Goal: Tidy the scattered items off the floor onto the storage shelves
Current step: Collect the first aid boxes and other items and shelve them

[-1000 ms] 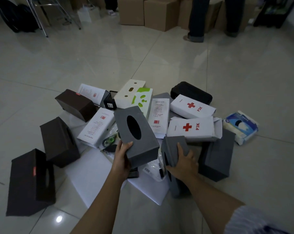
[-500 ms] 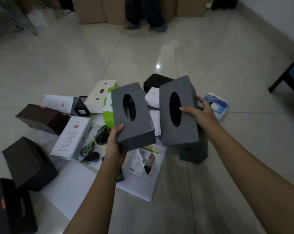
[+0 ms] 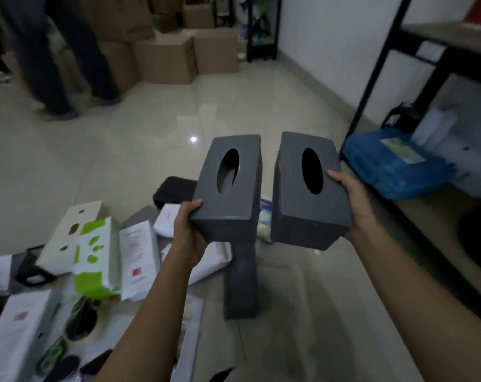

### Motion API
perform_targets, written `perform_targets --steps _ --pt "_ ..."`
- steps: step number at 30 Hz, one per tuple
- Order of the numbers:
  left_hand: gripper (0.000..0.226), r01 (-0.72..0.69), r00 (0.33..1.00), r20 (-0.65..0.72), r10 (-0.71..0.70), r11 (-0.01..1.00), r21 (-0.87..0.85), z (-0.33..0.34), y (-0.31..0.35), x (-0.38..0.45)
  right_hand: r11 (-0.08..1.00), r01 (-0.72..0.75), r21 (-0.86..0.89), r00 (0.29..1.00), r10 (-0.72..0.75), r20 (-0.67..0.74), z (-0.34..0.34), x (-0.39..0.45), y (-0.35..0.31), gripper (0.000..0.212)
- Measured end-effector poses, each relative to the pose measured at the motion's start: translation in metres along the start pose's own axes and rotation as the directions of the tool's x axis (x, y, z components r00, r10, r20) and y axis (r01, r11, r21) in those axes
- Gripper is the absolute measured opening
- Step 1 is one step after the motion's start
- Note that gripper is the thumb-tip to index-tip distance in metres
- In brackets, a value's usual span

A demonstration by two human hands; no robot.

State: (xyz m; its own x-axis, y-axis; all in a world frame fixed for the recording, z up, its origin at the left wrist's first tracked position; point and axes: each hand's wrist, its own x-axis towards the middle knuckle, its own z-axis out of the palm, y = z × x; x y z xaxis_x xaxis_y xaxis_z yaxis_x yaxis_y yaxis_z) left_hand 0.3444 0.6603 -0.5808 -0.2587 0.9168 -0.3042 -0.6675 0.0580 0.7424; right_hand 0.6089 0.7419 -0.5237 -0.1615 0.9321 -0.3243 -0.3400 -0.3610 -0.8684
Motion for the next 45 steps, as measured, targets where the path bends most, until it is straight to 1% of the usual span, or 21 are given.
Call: perform_targets --steps 1,4,5,7,8,10,13,16,18,20,22,24,28,31,34,37,39,41,42,44,45 --pt "0.038 0.008 1.000 0.030 -0.008 1.000 -0.006 0.021 0.000 0.000 0.999 0.028 0.027 0.999 -0.028 -0.017 -0.010 -0.008 -0.017 0.023" --pt "0.023 0.030 0.993 0.115 -0.029 1.000 -0.006 0.087 0.001 -0.002 0.989 0.128 0.073 0.987 -0.120 -0.104 -0.030 -0.038 -0.072 0.022" --pt "0.024 0.049 0.987 0.152 -0.048 0.999 -0.002 0.109 0.003 -0.004 0.984 0.163 0.076 0.980 -0.153 -0.126 -0.036 -0.047 -0.088 0.023" --pt "0.040 0.078 0.968 0.237 -0.083 0.996 0.033 0.154 0.006 -0.012 0.972 0.223 0.078 0.964 -0.207 -0.169 -0.050 -0.070 -0.122 0.026" --pt "0.044 0.086 0.956 0.278 -0.096 0.995 0.046 0.176 0.008 -0.016 0.963 0.254 0.088 0.953 -0.233 -0.194 -0.055 -0.082 -0.138 0.028" --pt "0.035 0.082 0.931 0.353 -0.095 0.995 0.052 0.216 0.009 -0.022 0.943 0.313 0.116 0.930 -0.280 -0.239 -0.067 -0.101 -0.169 0.035" --pt "0.038 0.068 0.896 0.435 -0.095 0.995 0.076 0.271 0.013 -0.030 0.913 0.376 0.161 0.899 -0.317 -0.303 -0.087 -0.122 -0.212 0.038" --pt "0.048 0.075 0.886 0.450 -0.112 0.992 0.099 0.318 0.012 -0.038 0.884 0.406 0.231 0.887 -0.322 -0.330 -0.108 -0.141 -0.243 0.037" --pt "0.049 0.093 0.892 0.433 -0.131 0.990 0.108 0.343 0.009 -0.042 0.862 0.450 0.233 0.856 -0.342 -0.387 -0.123 -0.150 -0.258 0.038" --pt "0.047 0.121 0.890 0.432 -0.148 0.989 0.089 0.366 0.003 -0.046 0.857 0.473 0.204 0.829 -0.355 -0.433 -0.138 -0.154 -0.271 0.048" --pt "0.049 0.135 0.886 0.434 -0.162 0.987 0.092 0.390 -0.005 -0.047 0.869 0.455 0.195 0.817 -0.321 -0.479 -0.152 -0.157 -0.284 0.052" --pt "0.046 0.122 0.883 0.438 -0.170 0.983 0.135 0.415 -0.013 -0.046 0.874 0.448 0.188 0.803 -0.301 -0.513 -0.167 -0.156 -0.296 0.046" --pt "0.053 0.085 0.852 0.480 -0.210 0.960 0.268 0.460 -0.036 -0.038 0.870 0.453 0.195 0.781 -0.282 -0.556 -0.197 -0.146 -0.313 0.040" --pt "0.051 0.075 0.831 0.504 -0.237 0.944 0.321 0.492 -0.054 -0.023 0.863 0.468 0.192 0.739 -0.263 -0.620 -0.220 -0.133 -0.322 0.037" --pt "0.062 0.061 0.816 0.511 -0.271 0.919 0.389 0.520 -0.068 -0.003 0.851 0.490 0.189 0.705 -0.258 -0.661 -0.244 -0.115 -0.331 0.039" --pt "0.066 0.008 0.825 0.501 -0.263 0.891 0.454 0.546 -0.079 0.020 0.836 0.511 0.201 0.680 -0.249 -0.690 -0.262 -0.094 -0.338 0.044" --pt "0.067 -0.027 0.810 0.528 -0.255 0.883 0.469 0.564 -0.086 0.035 0.830 0.526 0.185 0.663 -0.264 -0.701 -0.273 -0.080 -0.341 0.047" --pt "0.065 -0.085 0.795 0.557 -0.241 0.865 0.495 0.580 -0.096 0.051 0.830 0.541 0.138 0.617 -0.280 -0.735 -0.282 -0.069 -0.344 0.051" --pt "0.070 -0.101 0.792 0.560 -0.242 0.853 0.512 0.587 -0.103 0.062 0.832 0.547 0.094 0.577 -0.293 -0.762 -0.285 -0.066 -0.345 0.053" --pt "0.097 -0.111 0.783 0.572 -0.245 0.849 0.516 0.597 -0.123 0.090 0.836 0.547 -0.032 0.474 -0.341 -0.812 -0.285 -0.067 -0.345 0.058" --pt "0.110 -0.126 0.773 0.584 -0.247 0.843 0.523 0.601 -0.131 0.100 0.825 0.553 -0.115 0.413 -0.392 -0.822 -0.283 -0.070 -0.341 0.065"
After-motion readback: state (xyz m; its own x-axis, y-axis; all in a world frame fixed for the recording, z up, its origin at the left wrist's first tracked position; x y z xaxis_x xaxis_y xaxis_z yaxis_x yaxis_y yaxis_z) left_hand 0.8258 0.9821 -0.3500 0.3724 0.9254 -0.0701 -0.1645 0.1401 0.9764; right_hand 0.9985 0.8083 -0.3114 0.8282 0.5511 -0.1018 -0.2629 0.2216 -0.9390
